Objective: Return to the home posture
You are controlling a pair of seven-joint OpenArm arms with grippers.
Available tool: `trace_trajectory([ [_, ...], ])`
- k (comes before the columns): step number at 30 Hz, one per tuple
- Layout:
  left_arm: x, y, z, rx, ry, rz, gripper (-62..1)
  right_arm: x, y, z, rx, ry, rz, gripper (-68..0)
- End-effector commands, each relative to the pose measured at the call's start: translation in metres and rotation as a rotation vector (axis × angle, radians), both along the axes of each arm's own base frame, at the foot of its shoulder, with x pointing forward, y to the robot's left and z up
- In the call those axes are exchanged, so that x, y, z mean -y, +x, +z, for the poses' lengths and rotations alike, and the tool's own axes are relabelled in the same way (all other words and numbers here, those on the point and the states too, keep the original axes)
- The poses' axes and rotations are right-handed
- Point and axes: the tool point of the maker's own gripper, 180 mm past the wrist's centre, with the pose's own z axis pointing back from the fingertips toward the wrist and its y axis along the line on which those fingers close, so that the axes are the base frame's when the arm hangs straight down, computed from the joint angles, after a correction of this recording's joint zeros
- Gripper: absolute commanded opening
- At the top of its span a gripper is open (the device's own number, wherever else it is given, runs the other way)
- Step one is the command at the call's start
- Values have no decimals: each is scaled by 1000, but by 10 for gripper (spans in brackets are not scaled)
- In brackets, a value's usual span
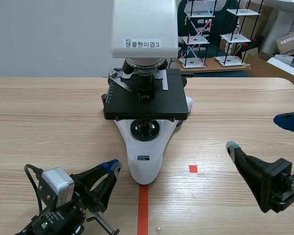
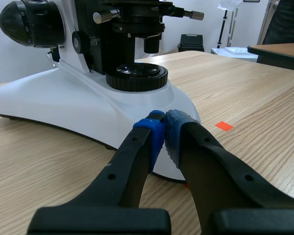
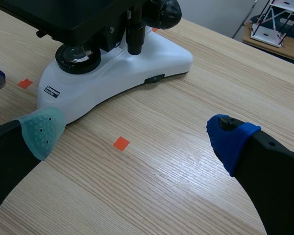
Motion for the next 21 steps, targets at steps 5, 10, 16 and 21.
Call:
trace_trajectory([
  [5,2,4,10,34,-22,-2,-577,-1,2,8,25,13,4,-33],
  [10,2,4,10,34,-22,-2,-577,-1,2,8,25,13,4,-33],
  [16,2,4,10,34,-23,-2,-577,-1,2,8,25,13,4,-33],
  [21,-1,2,16,62,-45,-2,-577,-1,2,8,25,9,5,-33],
])
